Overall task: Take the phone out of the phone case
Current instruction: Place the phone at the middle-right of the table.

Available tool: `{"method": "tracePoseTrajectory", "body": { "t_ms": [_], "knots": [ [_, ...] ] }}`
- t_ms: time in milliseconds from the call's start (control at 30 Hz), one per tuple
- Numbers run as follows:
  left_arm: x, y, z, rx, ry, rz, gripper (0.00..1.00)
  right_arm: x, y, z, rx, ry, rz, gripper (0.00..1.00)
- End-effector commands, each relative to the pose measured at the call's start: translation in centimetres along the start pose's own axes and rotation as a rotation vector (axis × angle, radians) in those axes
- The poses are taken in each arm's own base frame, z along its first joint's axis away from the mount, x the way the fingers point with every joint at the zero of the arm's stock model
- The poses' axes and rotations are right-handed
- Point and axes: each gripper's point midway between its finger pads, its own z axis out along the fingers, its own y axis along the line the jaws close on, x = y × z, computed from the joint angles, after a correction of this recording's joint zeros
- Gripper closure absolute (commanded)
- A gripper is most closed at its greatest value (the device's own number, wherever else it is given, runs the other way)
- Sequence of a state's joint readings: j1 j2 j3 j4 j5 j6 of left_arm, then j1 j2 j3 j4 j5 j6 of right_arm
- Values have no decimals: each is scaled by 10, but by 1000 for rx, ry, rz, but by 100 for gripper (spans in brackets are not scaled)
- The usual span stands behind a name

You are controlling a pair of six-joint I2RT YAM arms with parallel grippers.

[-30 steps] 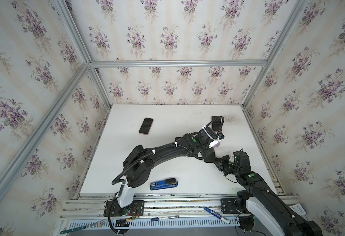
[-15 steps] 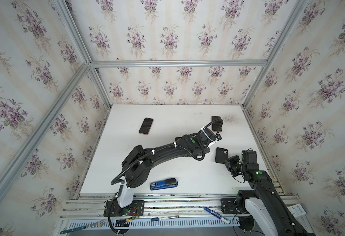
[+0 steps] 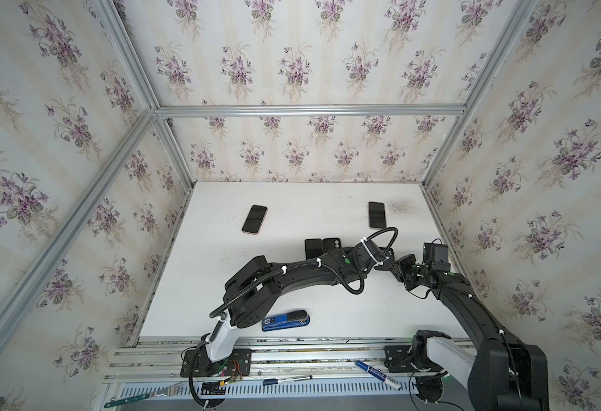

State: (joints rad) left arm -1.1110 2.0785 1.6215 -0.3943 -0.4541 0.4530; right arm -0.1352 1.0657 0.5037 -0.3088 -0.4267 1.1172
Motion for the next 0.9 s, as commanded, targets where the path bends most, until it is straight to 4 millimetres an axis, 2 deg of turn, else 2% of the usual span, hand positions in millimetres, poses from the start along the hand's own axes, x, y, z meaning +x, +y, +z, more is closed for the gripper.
{"method": "tracePoseTrajectory", "body": {
  "t_ms": [0, 267, 633, 667, 833, 867],
  "knots": [
    [0, 1, 6, -32, 2, 10, 91, -4, 13, 0, -46, 1, -44, 100],
    [6, -18, 20, -21, 33, 26, 84, -3, 2, 7, -14, 30, -56, 100],
    [12, -33, 36, -5, 63, -7, 79, -8, 3, 15, 21, 54, -114, 100],
    [14, -34, 37, -6, 69, -9, 75, -9, 2, 15, 33, 56, -117, 100],
    [16, -31, 34, -15, 70, -46, 39, -15, -7, 14, 81, 43, -132, 100],
    [15, -30, 34, -20, 70, -52, 37, -16, -7, 15, 82, 41, -134, 100]
  ]
}}
